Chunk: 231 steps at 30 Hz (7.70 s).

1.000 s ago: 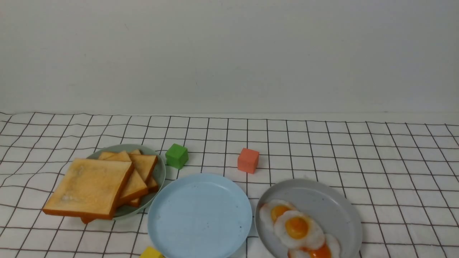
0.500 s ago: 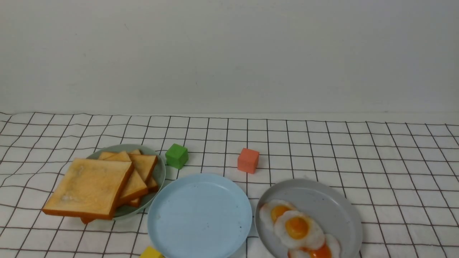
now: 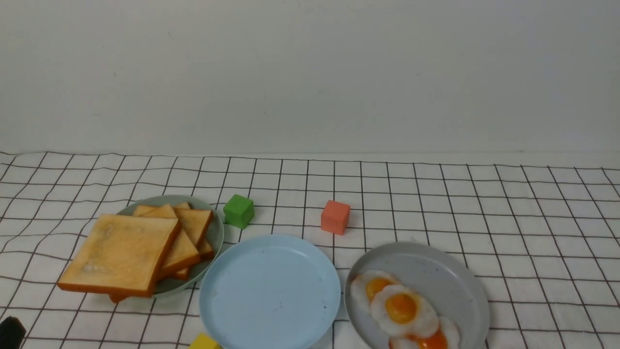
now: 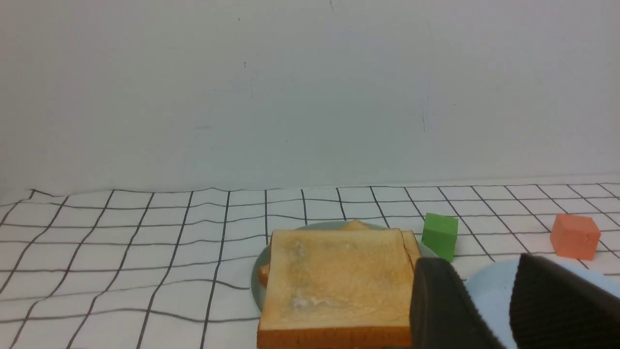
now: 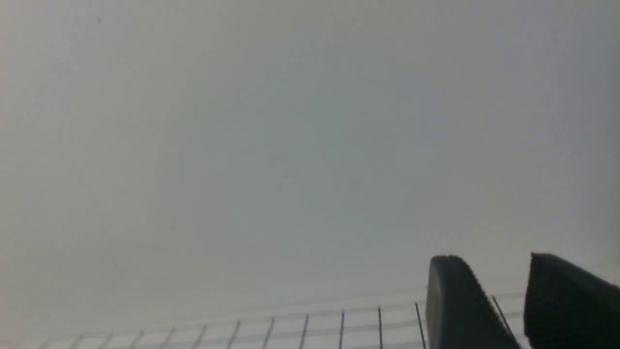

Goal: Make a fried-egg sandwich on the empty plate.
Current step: Use the left arm to grab a slice of bread

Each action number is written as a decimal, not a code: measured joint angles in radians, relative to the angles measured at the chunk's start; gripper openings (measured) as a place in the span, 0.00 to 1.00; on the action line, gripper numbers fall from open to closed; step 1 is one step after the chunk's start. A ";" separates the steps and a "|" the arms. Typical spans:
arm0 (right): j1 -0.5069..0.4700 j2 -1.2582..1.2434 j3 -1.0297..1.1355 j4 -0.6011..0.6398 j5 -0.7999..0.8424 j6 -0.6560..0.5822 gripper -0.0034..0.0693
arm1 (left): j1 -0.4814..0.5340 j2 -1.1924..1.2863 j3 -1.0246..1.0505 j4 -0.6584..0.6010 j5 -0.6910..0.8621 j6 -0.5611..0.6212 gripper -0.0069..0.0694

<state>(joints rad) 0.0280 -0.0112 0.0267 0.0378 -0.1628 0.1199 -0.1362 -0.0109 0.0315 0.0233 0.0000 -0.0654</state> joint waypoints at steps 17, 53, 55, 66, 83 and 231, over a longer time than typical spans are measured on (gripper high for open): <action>0.001 0.196 -0.617 -0.038 0.046 0.305 0.38 | 0.000 0.082 -0.475 -0.044 -0.192 -0.401 0.40; 0.262 0.840 -0.824 0.428 0.998 -0.341 0.38 | 0.328 1.279 -1.047 -0.528 0.922 -0.081 0.40; 0.262 0.840 -0.824 0.431 1.007 -0.355 0.38 | 0.428 1.348 -1.047 -0.569 0.928 -0.035 0.42; 0.262 0.840 -0.824 0.427 1.012 -0.361 0.38 | 0.489 1.509 -1.048 -0.490 0.855 0.023 0.87; 0.262 0.840 -0.824 0.431 1.046 -0.361 0.38 | 0.489 1.753 -1.050 -0.610 0.768 0.304 0.91; 0.262 0.840 -0.824 0.472 1.210 -0.360 0.38 | 0.383 1.808 -1.163 -0.700 0.821 0.295 0.53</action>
<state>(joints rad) 0.2901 0.8292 -0.7977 0.5103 1.0467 -0.2400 0.2465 1.7969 -1.1318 -0.6770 0.8212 0.2297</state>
